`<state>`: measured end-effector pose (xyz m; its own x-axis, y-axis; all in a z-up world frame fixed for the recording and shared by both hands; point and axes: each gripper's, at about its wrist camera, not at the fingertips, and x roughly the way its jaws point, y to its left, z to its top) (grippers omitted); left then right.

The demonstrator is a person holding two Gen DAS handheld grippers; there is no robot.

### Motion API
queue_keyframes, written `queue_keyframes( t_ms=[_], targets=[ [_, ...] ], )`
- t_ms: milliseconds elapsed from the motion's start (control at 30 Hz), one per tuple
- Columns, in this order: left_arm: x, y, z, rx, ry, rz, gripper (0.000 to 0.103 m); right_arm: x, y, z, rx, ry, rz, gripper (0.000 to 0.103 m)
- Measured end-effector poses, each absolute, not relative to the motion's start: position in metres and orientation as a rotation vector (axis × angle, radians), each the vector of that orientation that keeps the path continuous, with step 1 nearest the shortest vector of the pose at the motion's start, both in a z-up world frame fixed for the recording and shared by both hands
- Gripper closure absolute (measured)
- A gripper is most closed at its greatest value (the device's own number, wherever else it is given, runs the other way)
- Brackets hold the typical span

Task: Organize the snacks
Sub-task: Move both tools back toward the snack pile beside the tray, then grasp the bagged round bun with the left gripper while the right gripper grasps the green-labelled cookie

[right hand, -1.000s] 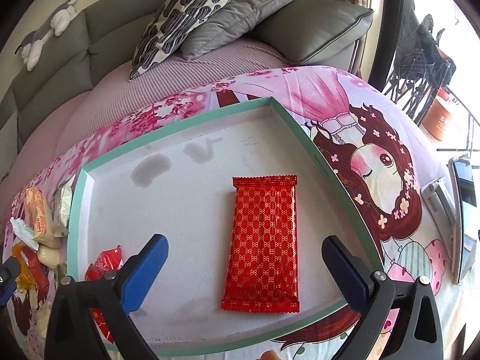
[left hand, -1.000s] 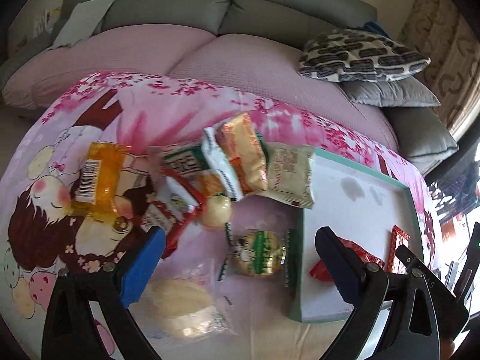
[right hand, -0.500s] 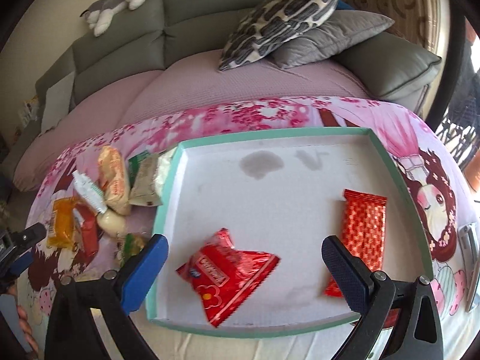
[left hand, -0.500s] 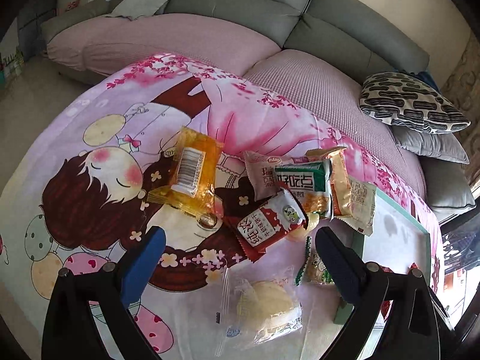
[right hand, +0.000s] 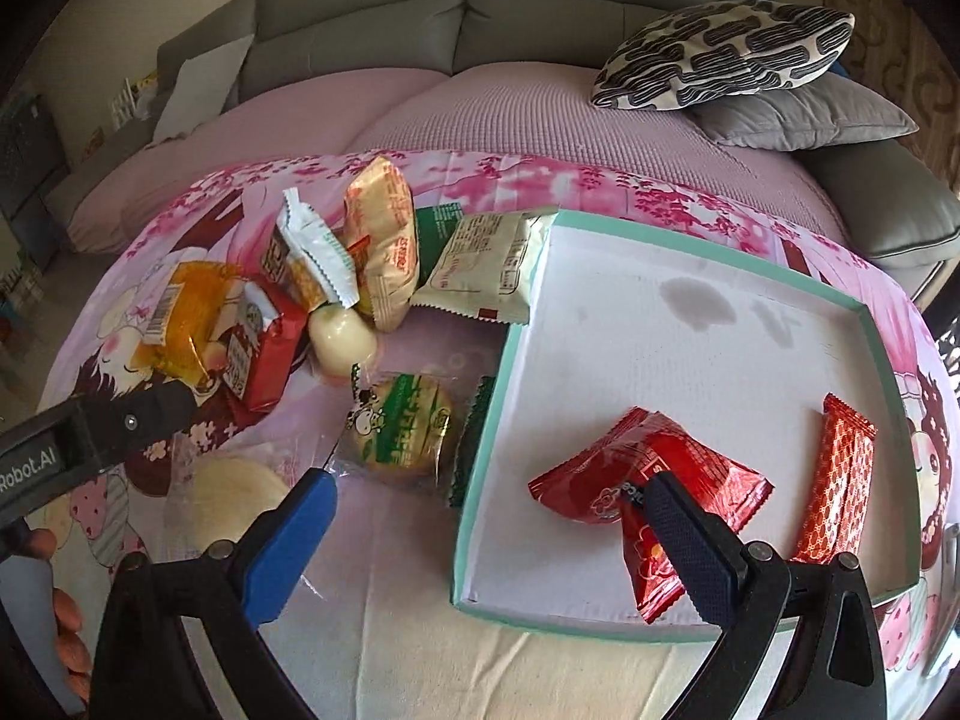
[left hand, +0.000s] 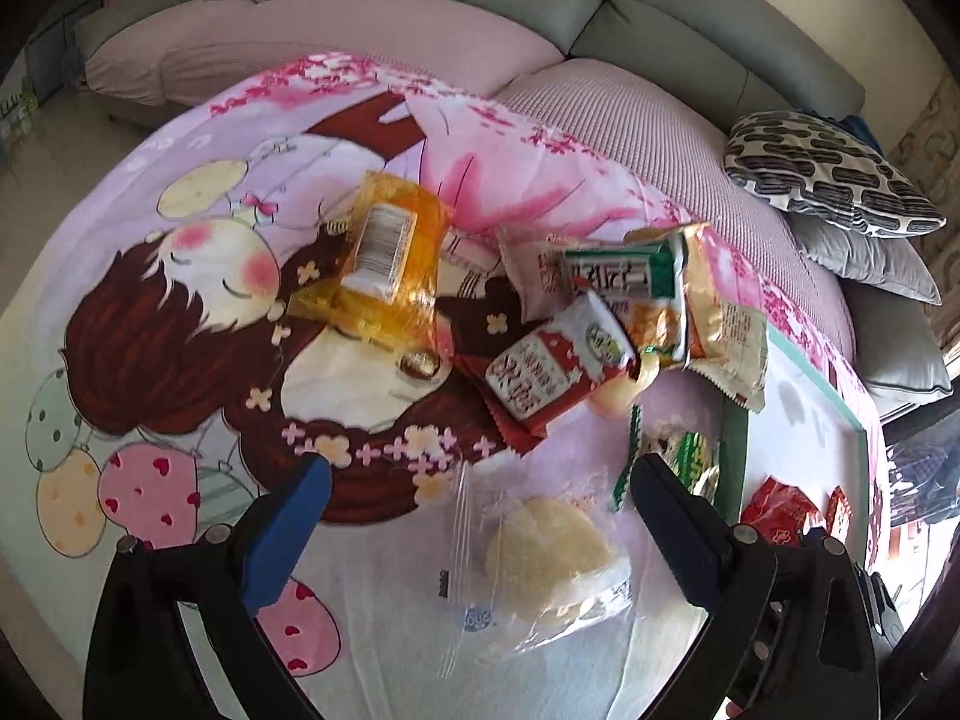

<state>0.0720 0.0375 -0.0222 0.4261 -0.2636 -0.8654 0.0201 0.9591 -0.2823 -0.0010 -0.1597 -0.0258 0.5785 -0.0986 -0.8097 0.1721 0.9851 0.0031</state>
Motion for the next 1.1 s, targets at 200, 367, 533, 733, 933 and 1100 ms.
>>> queue_keyframes(
  t_ms=[200, 367, 533, 733, 933, 1100],
  targets=[
    [0.072, 0.036, -0.03, -0.266, 1.152, -0.191, 0.003, -0.001, -0.155, -0.027, 0.046, 0.944, -0.158, 0.0],
    [0.072, 0.023, -0.038, -0.272, 1.198, -0.254, 0.003, -0.002, -0.157, -0.027, 0.044, 0.945, -0.17, 0.0],
    [0.073, 0.014, -0.046, -0.278, 1.241, -0.293, 0.003, -0.002, -0.157, -0.027, 0.036, 0.948, -0.166, 0.0],
    [0.075, 0.008, -0.059, -0.267, 1.288, -0.287, 0.003, -0.002, -0.156, -0.028, 0.024, 0.953, -0.169, 0.0],
    [0.076, 0.007, -0.062, -0.274, 1.274, -0.274, 0.003, -0.002, -0.156, -0.027, 0.016, 0.954, -0.167, 0.0],
    [0.079, 0.008, -0.064, -0.283, 1.283, -0.272, 0.003, -0.002, -0.157, -0.028, 0.015, 0.955, -0.172, 0.0]
  ],
)
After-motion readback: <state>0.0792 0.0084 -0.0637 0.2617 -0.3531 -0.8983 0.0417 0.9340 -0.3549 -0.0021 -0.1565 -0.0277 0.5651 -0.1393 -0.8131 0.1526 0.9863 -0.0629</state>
